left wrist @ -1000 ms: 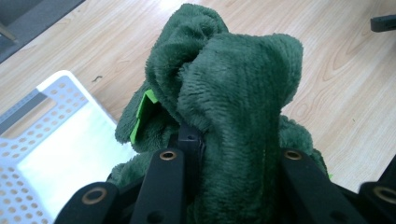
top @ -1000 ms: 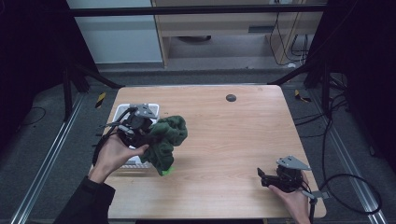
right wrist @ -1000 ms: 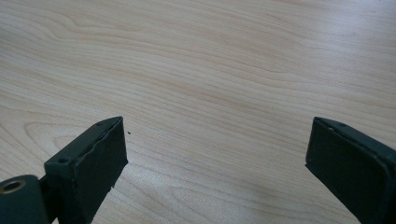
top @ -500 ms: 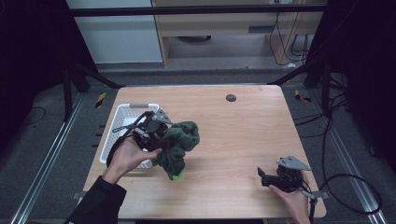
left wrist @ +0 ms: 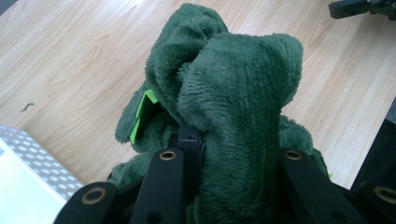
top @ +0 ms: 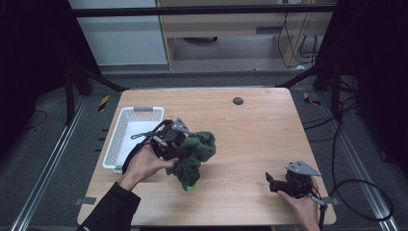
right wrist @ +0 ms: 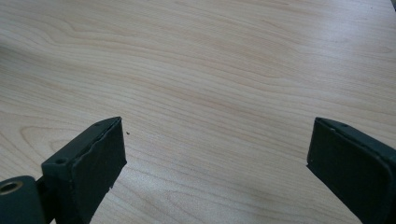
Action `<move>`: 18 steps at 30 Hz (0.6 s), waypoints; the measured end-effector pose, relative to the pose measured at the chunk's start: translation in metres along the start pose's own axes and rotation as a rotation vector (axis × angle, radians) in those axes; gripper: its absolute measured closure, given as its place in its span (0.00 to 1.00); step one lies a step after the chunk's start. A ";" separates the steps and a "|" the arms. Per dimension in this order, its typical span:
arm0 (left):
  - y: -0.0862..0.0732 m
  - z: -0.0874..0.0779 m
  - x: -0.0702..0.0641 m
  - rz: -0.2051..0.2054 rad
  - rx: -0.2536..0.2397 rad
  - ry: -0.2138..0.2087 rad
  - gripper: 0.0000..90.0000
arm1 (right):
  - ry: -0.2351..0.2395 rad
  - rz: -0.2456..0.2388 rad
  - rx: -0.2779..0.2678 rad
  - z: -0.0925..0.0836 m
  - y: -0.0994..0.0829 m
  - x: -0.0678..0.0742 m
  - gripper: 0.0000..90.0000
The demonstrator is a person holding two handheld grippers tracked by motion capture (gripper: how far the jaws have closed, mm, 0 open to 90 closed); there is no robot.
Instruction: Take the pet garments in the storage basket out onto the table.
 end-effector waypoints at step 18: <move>0.008 0.036 -0.009 0.019 0.028 -0.057 0.80 | -0.013 0.002 -0.015 -0.001 0.001 -0.001 0.05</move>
Point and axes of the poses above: each handheld gripper's, and its own axes: z roughly forward along the jaws, y roughly out of its top, x roughly to its left, the point moved 2 cm from there along z, roughly forward along the jaws, and after that the axes turned 15 degrees about z, right-handed, at the moved point
